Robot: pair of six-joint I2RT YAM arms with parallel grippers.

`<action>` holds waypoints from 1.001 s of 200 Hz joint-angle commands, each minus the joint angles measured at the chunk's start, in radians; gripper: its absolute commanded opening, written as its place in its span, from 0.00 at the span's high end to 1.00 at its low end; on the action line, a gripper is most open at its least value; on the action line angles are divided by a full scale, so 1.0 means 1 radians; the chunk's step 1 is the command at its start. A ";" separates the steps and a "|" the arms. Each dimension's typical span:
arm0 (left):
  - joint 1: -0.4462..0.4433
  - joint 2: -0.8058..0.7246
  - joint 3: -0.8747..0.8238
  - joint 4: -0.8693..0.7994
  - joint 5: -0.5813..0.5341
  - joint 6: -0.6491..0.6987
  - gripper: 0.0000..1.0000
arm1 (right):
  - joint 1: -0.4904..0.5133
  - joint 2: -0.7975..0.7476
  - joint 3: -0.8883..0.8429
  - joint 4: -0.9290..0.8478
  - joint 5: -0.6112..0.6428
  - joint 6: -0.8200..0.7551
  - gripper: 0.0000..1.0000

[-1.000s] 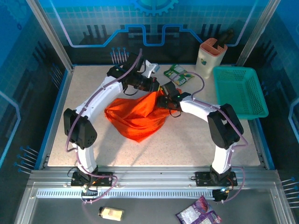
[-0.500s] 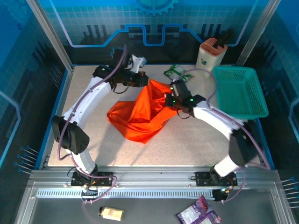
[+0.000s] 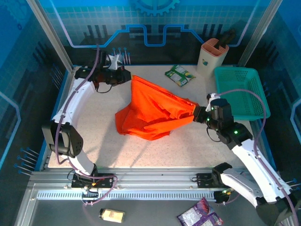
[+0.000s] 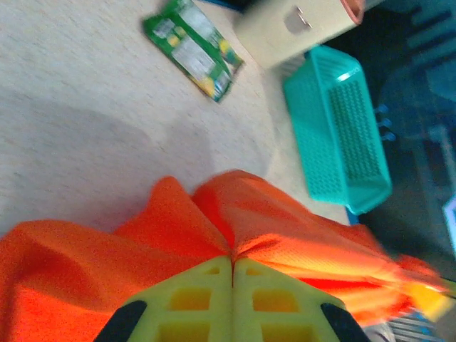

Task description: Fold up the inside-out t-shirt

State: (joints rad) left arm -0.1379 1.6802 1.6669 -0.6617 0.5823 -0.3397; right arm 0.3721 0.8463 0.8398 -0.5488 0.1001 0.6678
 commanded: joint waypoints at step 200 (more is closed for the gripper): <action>-0.221 0.205 0.057 0.059 -0.069 -0.041 0.93 | 0.371 0.717 0.271 0.063 -0.072 -0.013 0.83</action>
State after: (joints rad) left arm -0.3599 1.9053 1.7241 -0.5934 0.5301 -0.3721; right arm 0.7349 1.5410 1.0489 -0.4717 -0.0498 0.6609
